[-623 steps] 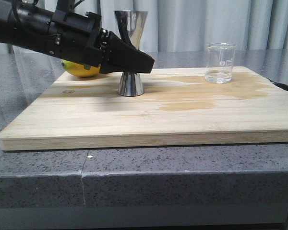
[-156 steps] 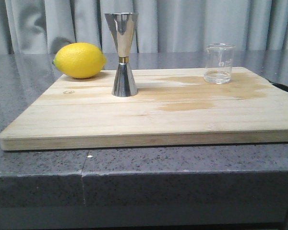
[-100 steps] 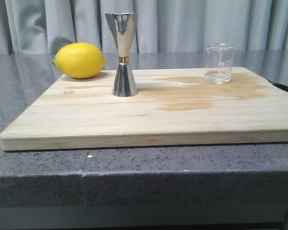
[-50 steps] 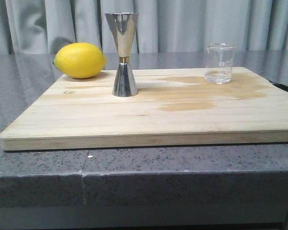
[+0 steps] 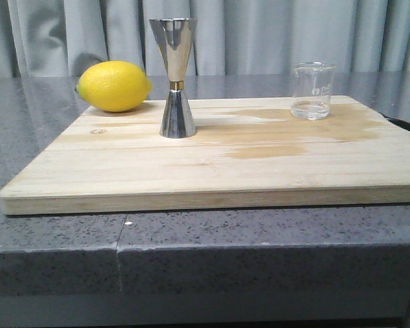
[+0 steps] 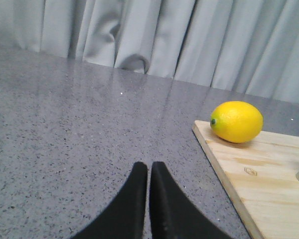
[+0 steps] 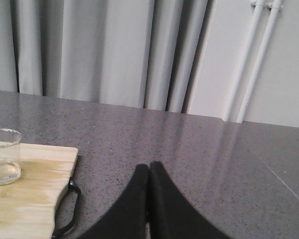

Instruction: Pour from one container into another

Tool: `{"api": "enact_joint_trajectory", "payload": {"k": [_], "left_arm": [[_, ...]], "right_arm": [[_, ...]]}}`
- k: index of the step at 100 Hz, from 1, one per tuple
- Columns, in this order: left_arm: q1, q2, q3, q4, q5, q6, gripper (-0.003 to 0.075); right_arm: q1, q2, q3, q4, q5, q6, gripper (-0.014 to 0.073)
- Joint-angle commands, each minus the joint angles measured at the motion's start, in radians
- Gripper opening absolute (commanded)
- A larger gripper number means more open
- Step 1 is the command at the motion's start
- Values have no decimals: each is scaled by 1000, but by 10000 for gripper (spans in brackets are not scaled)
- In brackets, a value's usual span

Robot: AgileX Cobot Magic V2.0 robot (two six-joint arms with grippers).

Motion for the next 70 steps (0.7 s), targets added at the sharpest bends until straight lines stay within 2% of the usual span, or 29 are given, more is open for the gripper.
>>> {"api": "enact_joint_trajectory", "payload": {"k": [1,11,14,19,24,25,26,28,33,35,36,37,41,45,50,67,70], "left_arm": [[-35,-2,-12,-30,-86,5,-19],[-79,-25,1,-5,-187,5,-19],[-93,-36,1,52,-191,-2,-19],[-103,-60,1,240,-187,-60,-19],[-108,-78,1,451,-183,-240,-19],[-108,-82,1,521,-183,-346,-19],[-108,-85,1,559,-183,-346,-19],[-108,-90,1,637,-179,-465,-19],[-108,-110,1,990,-157,-769,-19],[-108,-115,1,1073,-147,-899,-19],[-108,-121,1,1190,-138,-982,-19],[-108,-121,1,1190,-134,-1021,-19],[-106,-131,1,1378,-105,-1224,-19],[-106,-136,3,1496,-80,-1341,-19],[-106,-140,13,1556,-73,-1419,-19],[-112,-184,127,1563,-200,-1422,-19],[-112,-197,125,1563,-177,-1422,-19]], "right_arm": [[-2,7,-24,-2,-61,-4,-67],[-2,7,-24,-2,-61,-4,-67],[-2,7,-24,-2,-61,-4,-67],[-2,7,-24,-2,-61,-4,-67],[-2,7,-24,-2,-61,-4,-67],[-2,7,-24,-2,-61,-4,-67],[-2,7,-24,-2,-61,-4,-67],[-2,7,-24,-2,-61,-4,-67],[-2,7,-24,-2,-61,-4,-67],[-2,7,-24,-2,-61,-4,-67],[-2,7,-24,-2,-61,-4,-67],[-2,7,-24,-2,-61,-4,-67],[-2,7,-24,-2,-61,-4,-67],[-2,7,-24,-2,-61,-4,-67],[-2,7,-24,-2,-61,-4,-67],[-2,7,-24,-2,-61,-4,-67],[-2,7,-24,-2,-61,-4,-67]]}}
